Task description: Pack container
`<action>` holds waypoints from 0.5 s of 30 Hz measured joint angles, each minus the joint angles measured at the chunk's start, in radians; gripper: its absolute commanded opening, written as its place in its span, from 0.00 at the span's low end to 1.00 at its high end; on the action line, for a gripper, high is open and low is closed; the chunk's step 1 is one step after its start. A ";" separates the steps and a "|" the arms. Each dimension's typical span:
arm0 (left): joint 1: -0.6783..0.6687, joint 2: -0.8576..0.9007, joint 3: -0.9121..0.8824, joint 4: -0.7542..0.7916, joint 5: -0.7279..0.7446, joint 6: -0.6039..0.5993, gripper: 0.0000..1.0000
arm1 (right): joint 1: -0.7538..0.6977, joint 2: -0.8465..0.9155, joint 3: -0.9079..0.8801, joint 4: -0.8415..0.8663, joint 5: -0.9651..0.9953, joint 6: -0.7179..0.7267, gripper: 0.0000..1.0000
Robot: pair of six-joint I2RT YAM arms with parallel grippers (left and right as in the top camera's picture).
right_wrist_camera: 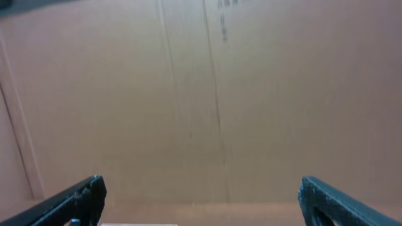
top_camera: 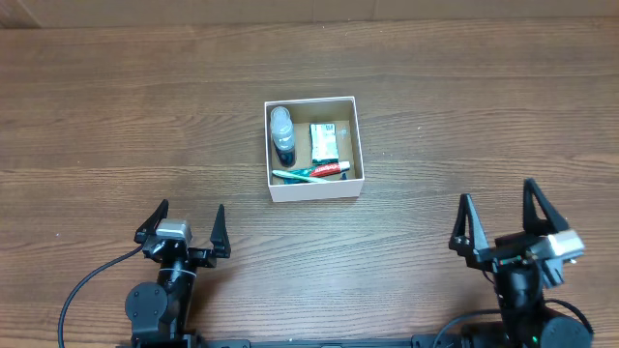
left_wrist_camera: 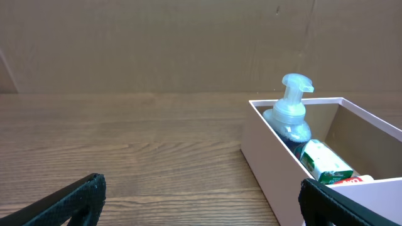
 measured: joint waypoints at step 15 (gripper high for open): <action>0.000 0.000 0.000 0.000 0.000 0.000 1.00 | 0.000 -0.001 -0.225 0.179 -0.005 0.000 1.00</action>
